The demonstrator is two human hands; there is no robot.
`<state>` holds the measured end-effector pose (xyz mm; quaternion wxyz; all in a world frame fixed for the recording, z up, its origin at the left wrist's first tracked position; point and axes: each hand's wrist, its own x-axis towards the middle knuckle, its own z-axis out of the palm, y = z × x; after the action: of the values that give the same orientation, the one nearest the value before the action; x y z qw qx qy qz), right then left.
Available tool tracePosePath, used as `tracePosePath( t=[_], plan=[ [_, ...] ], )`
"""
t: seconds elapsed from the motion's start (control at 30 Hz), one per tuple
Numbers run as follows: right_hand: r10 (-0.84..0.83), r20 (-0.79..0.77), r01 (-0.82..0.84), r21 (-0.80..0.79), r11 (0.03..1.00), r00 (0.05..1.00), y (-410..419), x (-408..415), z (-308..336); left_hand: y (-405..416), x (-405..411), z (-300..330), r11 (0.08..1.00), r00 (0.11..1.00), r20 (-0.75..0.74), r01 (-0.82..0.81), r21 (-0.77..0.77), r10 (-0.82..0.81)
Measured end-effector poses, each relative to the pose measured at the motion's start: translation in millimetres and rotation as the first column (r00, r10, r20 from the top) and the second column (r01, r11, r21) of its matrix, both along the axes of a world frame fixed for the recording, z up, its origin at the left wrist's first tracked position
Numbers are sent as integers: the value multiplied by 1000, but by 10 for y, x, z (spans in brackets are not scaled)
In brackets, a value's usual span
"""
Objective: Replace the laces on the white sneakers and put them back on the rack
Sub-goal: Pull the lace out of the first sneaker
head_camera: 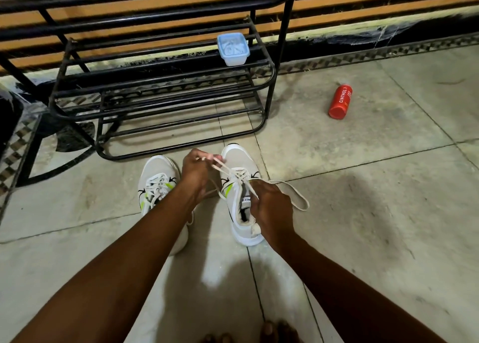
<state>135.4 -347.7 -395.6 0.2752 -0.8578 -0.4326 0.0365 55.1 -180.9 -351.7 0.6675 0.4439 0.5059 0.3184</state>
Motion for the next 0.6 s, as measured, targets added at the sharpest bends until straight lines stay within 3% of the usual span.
tracePosePath(
  t=[0.03,0.07,0.1,0.13,0.17,0.2,0.23,0.27,0.33,0.4,0.5,0.6],
  plan=[
    [11,10,-11,-6,1000,1000,2,4,-4,33,-26,2,997,998,32,-52,-47,54],
    [21,15,-21,-10,1000,1000,11,10,-2,79,-65,-28,998,998,-55,-27,61,31],
    [25,17,-25,-9,1000,1000,14,13,-2,134,-129,-64,953,966,-250,130,275,-60],
    [26,17,-26,-6,1000,1000,23,10,-6,166,-199,-80,809,864,-475,394,436,-164],
    [24,19,-24,1,1000,1000,28,11,-4,170,-237,-75,585,673,-713,665,465,-198],
    [21,20,-21,12,1000,1000,31,7,-5,178,-250,-98,374,500,-845,833,408,-192],
    [16,24,-17,25,1000,1000,31,7,-4,172,-243,-88,228,395,-900,908,352,-182],
    [11,28,-12,38,999,1000,28,11,-10,168,-219,-60,174,367,-908,926,335,-204],
    [7,24,-8,46,999,1000,30,7,-26,194,-202,-30,148,366,-904,929,340,-222],
    [8,28,-9,44,999,1000,37,1,-31,228,-205,-21,187,435,-876,897,401,-210],
    [5,49,-7,39,999,999,23,6,-51,139,-191,5,290,608,-786,777,558,-116],
    [10,34,-10,1,1000,999,26,12,-37,-22,-133,100,514,852,-495,507,692,-173]
  ],
)
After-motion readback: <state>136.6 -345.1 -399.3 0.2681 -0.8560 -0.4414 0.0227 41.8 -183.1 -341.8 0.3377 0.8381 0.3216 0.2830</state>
